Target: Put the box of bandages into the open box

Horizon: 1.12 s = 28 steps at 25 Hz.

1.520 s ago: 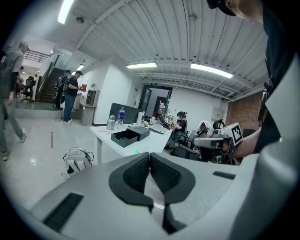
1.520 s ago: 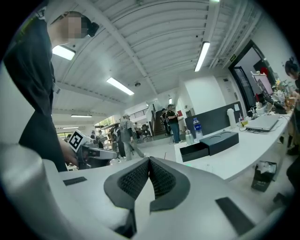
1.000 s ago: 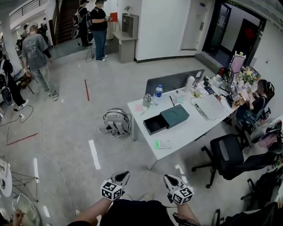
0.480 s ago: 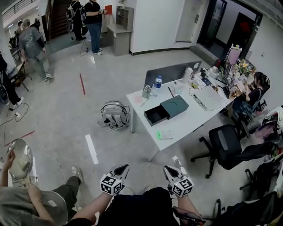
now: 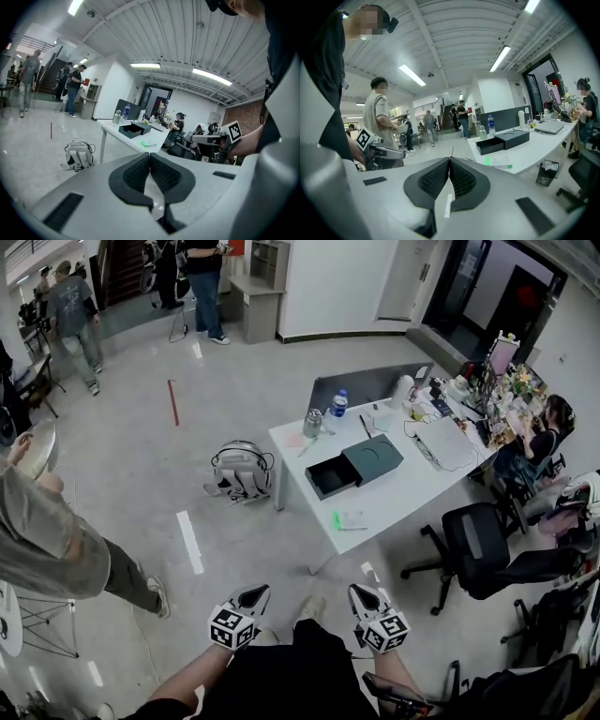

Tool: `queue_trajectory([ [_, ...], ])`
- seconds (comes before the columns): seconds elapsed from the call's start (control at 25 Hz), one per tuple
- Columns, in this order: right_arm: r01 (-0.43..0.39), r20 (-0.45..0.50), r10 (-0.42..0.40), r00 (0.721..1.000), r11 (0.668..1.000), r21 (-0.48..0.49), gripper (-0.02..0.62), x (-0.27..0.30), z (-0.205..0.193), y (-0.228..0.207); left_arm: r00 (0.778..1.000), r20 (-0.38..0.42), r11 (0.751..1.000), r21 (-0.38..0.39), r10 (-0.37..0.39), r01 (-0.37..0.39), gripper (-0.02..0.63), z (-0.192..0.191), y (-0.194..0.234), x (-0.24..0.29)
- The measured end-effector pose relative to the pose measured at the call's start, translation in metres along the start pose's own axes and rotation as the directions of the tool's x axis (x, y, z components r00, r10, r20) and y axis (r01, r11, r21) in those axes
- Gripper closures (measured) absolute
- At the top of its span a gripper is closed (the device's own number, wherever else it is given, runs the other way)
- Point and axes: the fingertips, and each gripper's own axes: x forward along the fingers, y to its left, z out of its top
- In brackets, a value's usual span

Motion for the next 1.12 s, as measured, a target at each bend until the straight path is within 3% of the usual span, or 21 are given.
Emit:
queue_trajectory([
  [0.36, -0.058, 0.017, 0.058, 0.998, 0.998, 0.008, 0.569, 0.053, 0.017, -0.041, 0.997, -0.019, 0.997, -0.014, 0.07, -0.07, 0.597, 0.013, 0.03, 0.028],
  [0.76, -0.105, 0.039, 0.104, 0.994, 0.994, 0.023, 0.569, 0.097, 0.046, -0.11, 0.997, -0.026, 0.998, 0.0, 0.069, -0.069, 0.597, 0.062, 0.039, 0.113],
  [1.12, -0.111, 0.044, 0.109, 0.993, 0.992, 0.053, 0.569, 0.098, 0.051, -0.166, 0.995, -0.07, 0.998, 0.008, 0.065, -0.065, 0.597, 0.088, 0.028, 0.176],
])
